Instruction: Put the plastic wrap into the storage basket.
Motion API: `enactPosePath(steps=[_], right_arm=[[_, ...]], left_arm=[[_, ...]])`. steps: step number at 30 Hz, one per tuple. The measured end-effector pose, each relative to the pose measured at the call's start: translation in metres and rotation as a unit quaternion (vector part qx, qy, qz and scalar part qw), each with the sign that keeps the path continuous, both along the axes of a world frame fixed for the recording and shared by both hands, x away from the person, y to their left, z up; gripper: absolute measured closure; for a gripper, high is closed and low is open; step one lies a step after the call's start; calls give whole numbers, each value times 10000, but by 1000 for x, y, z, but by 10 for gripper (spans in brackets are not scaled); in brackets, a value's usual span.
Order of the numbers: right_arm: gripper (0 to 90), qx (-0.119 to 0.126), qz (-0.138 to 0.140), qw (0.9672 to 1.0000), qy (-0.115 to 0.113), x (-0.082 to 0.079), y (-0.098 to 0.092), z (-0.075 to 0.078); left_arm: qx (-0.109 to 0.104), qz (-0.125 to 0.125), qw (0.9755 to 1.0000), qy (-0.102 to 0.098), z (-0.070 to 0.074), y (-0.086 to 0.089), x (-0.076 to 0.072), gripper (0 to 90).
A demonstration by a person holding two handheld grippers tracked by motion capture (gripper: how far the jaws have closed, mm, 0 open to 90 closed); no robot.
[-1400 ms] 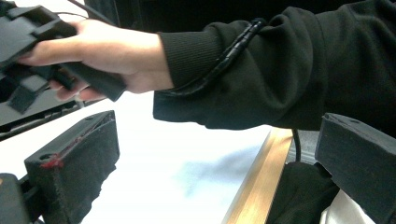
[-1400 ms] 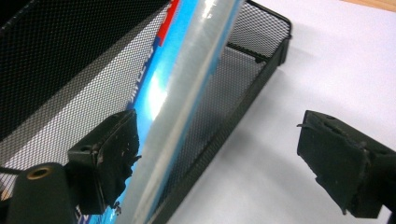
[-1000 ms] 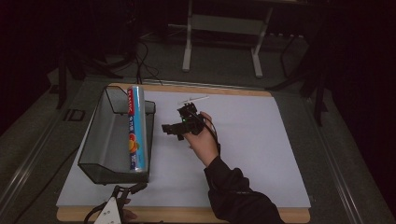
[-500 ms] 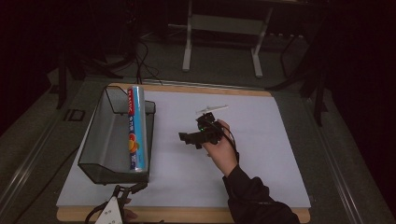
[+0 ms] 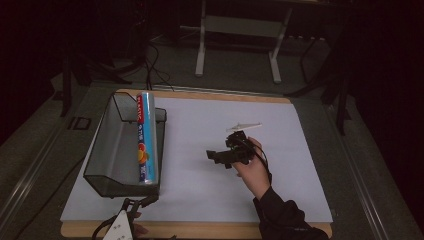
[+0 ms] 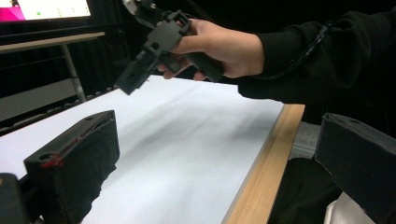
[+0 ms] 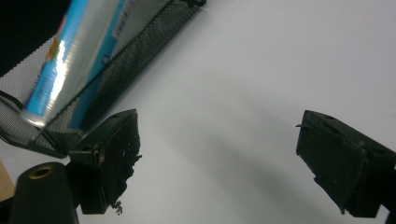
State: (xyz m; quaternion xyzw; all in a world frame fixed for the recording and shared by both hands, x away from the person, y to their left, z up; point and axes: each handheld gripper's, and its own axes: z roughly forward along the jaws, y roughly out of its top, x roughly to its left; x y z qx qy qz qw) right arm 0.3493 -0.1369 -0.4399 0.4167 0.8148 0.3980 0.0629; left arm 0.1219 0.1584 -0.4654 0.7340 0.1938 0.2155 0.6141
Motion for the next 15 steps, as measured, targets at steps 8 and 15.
enactPosePath(steps=[8, 15], right_arm=[[132, 5, -88, 10000, -21, -10, -24, -6], [132, -45, -193, 9998, -49, -18, -45, -12]], left_arm=[[11, -7, 10000, 3, 0, 0, 0, 6], [18, -4, 10000, 6, 0, -1, 0, 6]])
